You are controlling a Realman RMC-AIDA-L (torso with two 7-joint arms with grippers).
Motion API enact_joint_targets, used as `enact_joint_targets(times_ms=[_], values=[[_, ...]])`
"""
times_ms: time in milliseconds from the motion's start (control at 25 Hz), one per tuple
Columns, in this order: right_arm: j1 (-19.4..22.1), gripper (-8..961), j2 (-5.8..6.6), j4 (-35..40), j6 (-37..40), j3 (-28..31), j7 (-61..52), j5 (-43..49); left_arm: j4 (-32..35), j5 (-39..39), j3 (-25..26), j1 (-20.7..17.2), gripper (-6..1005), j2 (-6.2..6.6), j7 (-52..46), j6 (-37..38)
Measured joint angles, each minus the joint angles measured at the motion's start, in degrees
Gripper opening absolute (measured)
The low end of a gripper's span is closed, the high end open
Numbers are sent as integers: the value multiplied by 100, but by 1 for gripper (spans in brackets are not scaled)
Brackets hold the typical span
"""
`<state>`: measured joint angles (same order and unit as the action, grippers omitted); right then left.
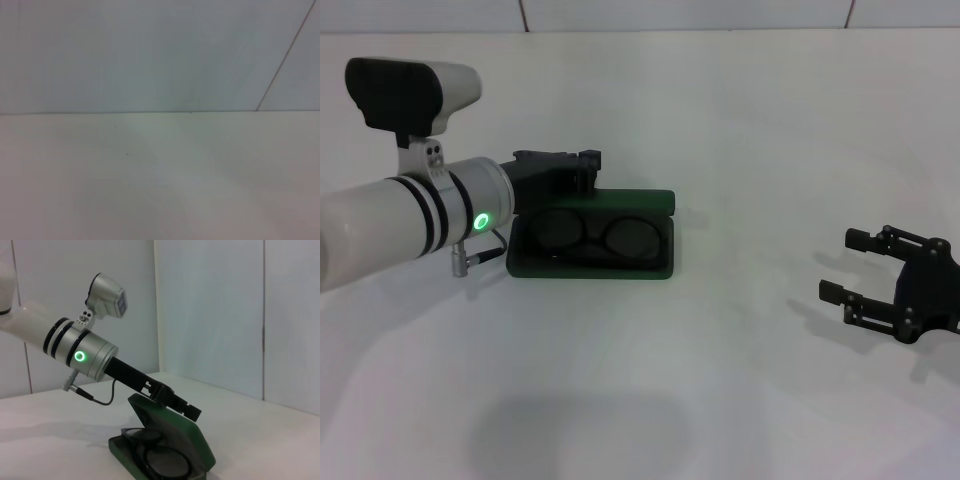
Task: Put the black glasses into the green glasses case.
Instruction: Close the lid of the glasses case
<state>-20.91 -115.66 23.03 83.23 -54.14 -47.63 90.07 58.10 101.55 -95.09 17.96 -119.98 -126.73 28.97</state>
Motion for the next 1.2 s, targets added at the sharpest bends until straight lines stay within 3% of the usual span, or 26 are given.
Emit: enact_joint_targets(times_ms=[560,1200], values=[[-33,714,0,0,4,0,0,-10,100,-76,-66,-293,-1,-1,380,31],[-143,715,-1,0,0,0,-43,-11,-19,-1503,-144,-663,-2,-10,2251,5]])
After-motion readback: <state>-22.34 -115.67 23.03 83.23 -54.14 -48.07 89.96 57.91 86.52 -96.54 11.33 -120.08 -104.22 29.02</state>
